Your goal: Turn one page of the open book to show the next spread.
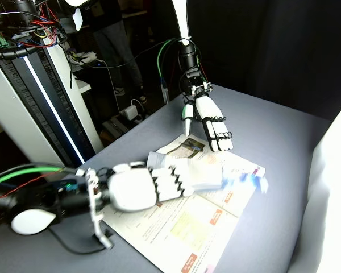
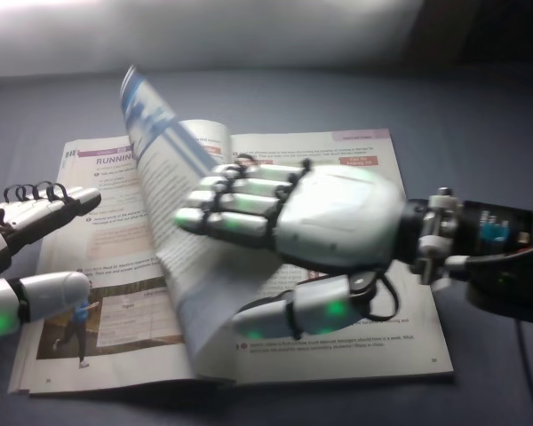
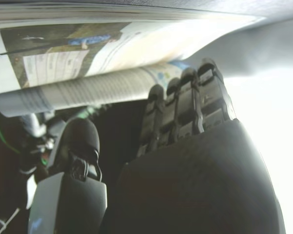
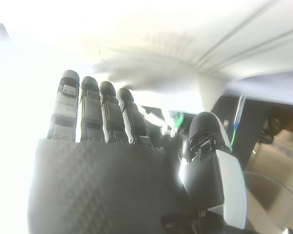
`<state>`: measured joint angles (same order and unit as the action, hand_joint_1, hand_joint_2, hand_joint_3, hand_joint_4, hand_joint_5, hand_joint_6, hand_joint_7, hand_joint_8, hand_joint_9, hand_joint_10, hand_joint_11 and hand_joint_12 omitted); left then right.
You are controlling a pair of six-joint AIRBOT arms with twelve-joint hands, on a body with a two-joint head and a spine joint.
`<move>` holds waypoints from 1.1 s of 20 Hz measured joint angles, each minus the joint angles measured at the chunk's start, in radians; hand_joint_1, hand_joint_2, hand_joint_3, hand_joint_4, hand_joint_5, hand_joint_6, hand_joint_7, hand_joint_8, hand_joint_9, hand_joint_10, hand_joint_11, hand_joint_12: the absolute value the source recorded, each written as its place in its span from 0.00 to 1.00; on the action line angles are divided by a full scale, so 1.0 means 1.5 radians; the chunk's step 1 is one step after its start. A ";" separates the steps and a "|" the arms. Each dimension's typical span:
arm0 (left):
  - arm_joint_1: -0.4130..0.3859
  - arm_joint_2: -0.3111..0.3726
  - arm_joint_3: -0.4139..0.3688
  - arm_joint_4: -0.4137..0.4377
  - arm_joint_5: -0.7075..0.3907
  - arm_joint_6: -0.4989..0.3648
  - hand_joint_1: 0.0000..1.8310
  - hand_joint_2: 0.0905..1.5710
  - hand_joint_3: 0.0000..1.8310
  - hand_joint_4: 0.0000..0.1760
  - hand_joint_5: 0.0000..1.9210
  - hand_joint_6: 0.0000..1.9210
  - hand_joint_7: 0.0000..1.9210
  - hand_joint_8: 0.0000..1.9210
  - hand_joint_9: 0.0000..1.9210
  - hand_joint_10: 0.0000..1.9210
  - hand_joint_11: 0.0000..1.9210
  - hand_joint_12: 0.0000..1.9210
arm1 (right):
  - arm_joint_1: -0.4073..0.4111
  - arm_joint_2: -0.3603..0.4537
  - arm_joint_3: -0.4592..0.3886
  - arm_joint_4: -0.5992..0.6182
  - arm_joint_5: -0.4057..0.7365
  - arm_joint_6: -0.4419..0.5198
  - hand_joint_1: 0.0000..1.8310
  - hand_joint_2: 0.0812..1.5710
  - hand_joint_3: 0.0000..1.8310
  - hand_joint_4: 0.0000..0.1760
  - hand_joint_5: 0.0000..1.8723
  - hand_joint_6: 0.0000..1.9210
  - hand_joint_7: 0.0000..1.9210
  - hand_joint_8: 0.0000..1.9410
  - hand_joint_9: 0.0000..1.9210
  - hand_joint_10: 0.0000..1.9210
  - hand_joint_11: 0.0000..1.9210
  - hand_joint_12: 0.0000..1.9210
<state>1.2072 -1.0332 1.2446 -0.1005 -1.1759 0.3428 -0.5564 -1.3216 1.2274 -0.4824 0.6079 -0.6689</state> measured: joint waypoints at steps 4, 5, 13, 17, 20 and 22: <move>0.000 -0.005 0.004 -0.002 -0.010 0.002 0.00 0.96 0.11 0.00 0.10 0.00 0.10 0.00 0.11 0.00 0.01 0.40 | 0.040 -0.034 0.014 -0.057 0.031 0.048 0.00 0.73 0.00 0.00 0.00 0.00 0.00 0.00 0.00 0.00 0.00 0.00; 0.000 -0.006 0.005 -0.002 -0.012 0.000 0.00 0.90 0.07 0.00 0.03 0.00 0.02 0.00 0.02 0.00 0.00 0.08 | 0.048 -0.035 0.014 -0.065 0.055 0.056 0.00 0.73 0.00 0.00 0.00 0.00 0.00 0.00 0.00 0.00 0.00 0.00; 0.011 -0.006 0.005 -0.018 -0.029 -0.002 0.28 0.79 0.03 0.56 0.20 0.03 0.13 0.02 0.12 0.01 0.00 0.35 | 0.084 -0.010 -0.030 -0.153 0.216 0.117 0.00 0.72 0.00 0.01 0.00 0.00 0.00 0.00 0.00 0.00 0.00 0.00; 0.024 0.013 -0.022 -0.031 -0.025 0.020 0.00 0.96 0.05 0.00 0.09 0.01 0.11 0.00 0.14 0.03 0.00 0.59 | 0.084 0.067 -0.056 -0.171 0.209 0.119 0.00 0.70 0.00 0.08 0.00 0.00 0.00 0.00 0.00 0.00 0.00 0.00; 0.060 0.040 -0.042 -0.081 -0.062 0.032 0.00 1.00 0.07 0.00 0.09 0.01 0.11 0.01 0.16 0.03 0.00 0.68 | 0.084 0.131 -0.091 -0.177 0.194 0.119 0.00 0.69 0.00 0.03 0.00 0.00 0.00 0.00 0.00 0.00 0.00 0.00; 0.069 0.052 -0.050 -0.101 -0.084 0.036 0.13 0.88 0.01 0.00 0.05 0.00 0.00 0.00 0.01 0.00 0.00 0.03 | 0.079 0.183 -0.124 -0.172 0.187 0.096 0.00 0.71 0.00 0.02 0.00 0.00 0.00 0.00 0.00 0.00 0.00 0.00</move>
<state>1.3102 -0.9550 1.1694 -0.2527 -1.3018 0.3962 -0.4381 -1.0473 1.0416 -0.7410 0.8879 -0.5243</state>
